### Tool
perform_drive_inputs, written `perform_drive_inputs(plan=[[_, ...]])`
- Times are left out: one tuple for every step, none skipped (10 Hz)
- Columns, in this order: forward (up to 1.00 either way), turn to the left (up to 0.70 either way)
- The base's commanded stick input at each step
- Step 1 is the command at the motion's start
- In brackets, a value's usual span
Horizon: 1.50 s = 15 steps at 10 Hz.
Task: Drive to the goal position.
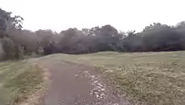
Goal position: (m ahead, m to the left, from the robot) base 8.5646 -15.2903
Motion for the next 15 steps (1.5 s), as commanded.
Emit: perform_drive_inputs(plan=[[0.6, 0.0], [0.6, 0.0], [0.6, 0.0], [0.6, 0.0], [0.6, 0.0], [0.6, 0.0], [0.6, 0.0], [0.6, 0.0], [0.6, 0.0], [0.6, 0.0], [0.6, 0.0], [0.6, 0.0], [0.6, 0.0], [0.6, 0.0], [0.6, 0.0]])
